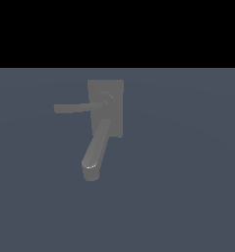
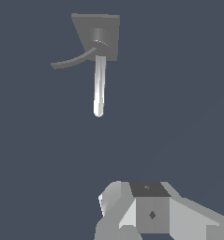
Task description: Turn on the faucet by rotating a designated handle.
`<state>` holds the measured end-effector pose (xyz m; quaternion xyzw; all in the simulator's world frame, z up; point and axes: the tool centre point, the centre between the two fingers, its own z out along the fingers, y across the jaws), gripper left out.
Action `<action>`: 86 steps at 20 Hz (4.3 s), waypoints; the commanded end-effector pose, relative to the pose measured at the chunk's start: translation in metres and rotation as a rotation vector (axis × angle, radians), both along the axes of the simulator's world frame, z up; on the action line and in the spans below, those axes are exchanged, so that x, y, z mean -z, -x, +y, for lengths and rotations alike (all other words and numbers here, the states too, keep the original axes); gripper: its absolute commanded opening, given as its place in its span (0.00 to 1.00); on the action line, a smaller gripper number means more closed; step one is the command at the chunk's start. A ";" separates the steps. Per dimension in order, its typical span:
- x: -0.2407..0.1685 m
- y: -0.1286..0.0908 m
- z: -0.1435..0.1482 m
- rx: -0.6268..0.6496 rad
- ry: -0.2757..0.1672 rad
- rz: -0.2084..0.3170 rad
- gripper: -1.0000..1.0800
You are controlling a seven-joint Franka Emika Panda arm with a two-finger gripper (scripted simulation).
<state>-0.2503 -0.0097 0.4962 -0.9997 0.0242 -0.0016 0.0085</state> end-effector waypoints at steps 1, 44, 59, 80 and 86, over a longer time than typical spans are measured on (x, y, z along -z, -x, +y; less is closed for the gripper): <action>0.000 0.000 0.000 0.000 0.000 0.000 0.00; 0.073 -0.083 -0.080 -0.391 0.778 0.325 0.00; 0.100 -0.142 -0.083 -0.674 1.141 0.439 0.00; 0.127 -0.194 -0.058 -0.940 1.414 0.486 0.00; 0.111 -0.198 -0.052 -0.925 1.433 0.427 0.00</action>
